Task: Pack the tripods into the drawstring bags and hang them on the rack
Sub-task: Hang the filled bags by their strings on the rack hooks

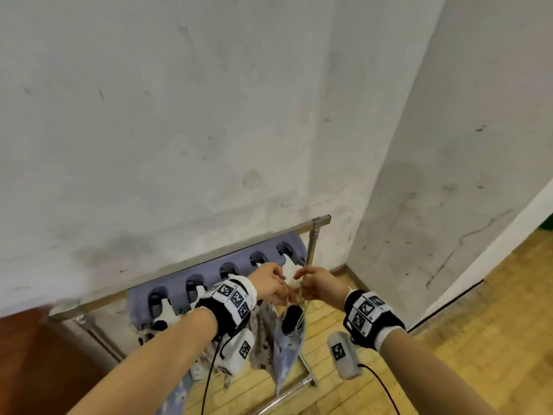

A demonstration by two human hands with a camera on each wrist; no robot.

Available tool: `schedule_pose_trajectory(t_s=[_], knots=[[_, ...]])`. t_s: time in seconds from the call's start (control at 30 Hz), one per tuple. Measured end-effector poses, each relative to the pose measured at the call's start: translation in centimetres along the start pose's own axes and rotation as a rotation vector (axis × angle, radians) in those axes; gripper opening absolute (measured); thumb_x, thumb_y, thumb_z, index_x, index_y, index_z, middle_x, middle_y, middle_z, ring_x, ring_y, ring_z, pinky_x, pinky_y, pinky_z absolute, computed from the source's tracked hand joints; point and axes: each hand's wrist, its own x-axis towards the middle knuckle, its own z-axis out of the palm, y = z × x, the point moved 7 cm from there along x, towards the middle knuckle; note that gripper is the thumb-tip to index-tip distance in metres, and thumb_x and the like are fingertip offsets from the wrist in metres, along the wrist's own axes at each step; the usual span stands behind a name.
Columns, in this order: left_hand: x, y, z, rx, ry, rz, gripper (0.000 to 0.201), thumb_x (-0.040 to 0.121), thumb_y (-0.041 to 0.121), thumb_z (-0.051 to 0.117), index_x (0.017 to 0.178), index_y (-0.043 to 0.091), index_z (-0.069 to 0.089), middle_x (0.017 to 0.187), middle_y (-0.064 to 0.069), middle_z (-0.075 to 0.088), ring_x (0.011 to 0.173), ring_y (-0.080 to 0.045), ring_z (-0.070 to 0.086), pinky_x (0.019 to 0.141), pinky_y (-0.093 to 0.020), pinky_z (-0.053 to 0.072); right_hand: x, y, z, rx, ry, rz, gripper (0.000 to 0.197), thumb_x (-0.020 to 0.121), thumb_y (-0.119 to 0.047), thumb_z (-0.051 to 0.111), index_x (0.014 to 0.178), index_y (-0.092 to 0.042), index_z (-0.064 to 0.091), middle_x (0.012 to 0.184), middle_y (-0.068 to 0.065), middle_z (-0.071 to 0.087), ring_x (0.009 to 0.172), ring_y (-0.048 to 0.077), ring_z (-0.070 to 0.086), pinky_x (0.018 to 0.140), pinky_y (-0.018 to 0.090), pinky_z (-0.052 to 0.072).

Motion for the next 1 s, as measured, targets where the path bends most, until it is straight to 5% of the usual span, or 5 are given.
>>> schedule_pose_trajectory(t_s=[0.17, 0.3, 0.5, 0.87, 1.0], knots=[[2.7, -1.4, -1.7, -0.041, 0.245, -0.127, 0.035, 0.087, -0.012, 0.042, 0.078, 0.017, 0.024, 0.062, -0.003, 0.030, 0.055, -0.015, 0.032, 0.051, -0.028, 0.036, 3.6, 0.0, -0.3, -0.057, -0.012, -0.015, 0.030, 0.083, 0.014, 0.044, 0.077, -0.016, 0.041, 0.062, 0.002, 0.042, 0.053, 0.015, 0.039, 0.050, 0.024, 0.030], [4.9, -3.0, -2.9, 0.091, 0.407, -0.123, 0.032, 0.085, 0.001, 0.057, 0.079, 0.017, 0.030, 0.076, -0.017, 0.055, 0.070, -0.020, 0.049, 0.054, -0.030, 0.034, 6.3, -0.3, 0.0, -0.149, -0.071, -0.052, 0.038, 0.083, 0.015, 0.043, 0.066, -0.018, 0.035, 0.060, 0.000, 0.036, 0.052, 0.013, 0.035, 0.045, 0.019, 0.028], [5.5, -3.7, -3.3, 0.127, 0.588, -0.216, 0.037, 0.087, 0.005, 0.057, 0.118, 0.002, 0.038, 0.066, 0.001, 0.043, 0.062, -0.013, 0.042, 0.054, -0.024, 0.037, 9.3, 0.1, 0.4, -0.312, -0.121, -0.171, 0.039, 0.082, 0.021, 0.036, 0.064, -0.014, 0.036, 0.058, 0.001, 0.035, 0.053, 0.012, 0.034, 0.043, 0.014, 0.029], [5.0, -3.5, -1.8, 0.314, 0.681, -0.277, 0.023, 0.088, 0.001, 0.042, 0.110, 0.007, 0.040, 0.073, 0.001, 0.044, 0.078, -0.023, 0.048, 0.068, -0.030, 0.037, 9.7, 0.7, 1.5, -0.619, -0.233, -0.269, 0.046, 0.082, 0.016, 0.036, 0.064, -0.024, 0.052, 0.086, 0.007, 0.061, 0.081, 0.019, 0.053, 0.073, 0.024, 0.038], [4.4, -3.9, -1.7, 0.306, 0.660, -0.313, 0.011, 0.088, 0.010, 0.049, 0.096, 0.011, 0.043, 0.107, -0.019, 0.062, 0.101, -0.035, 0.059, 0.082, -0.036, 0.045, 9.0, 0.1, 0.8, -0.610, -0.265, -0.260, 0.042, 0.084, 0.013, 0.042, 0.068, -0.023, 0.058, 0.090, 0.009, 0.062, 0.080, 0.022, 0.057, 0.063, 0.025, 0.045]])
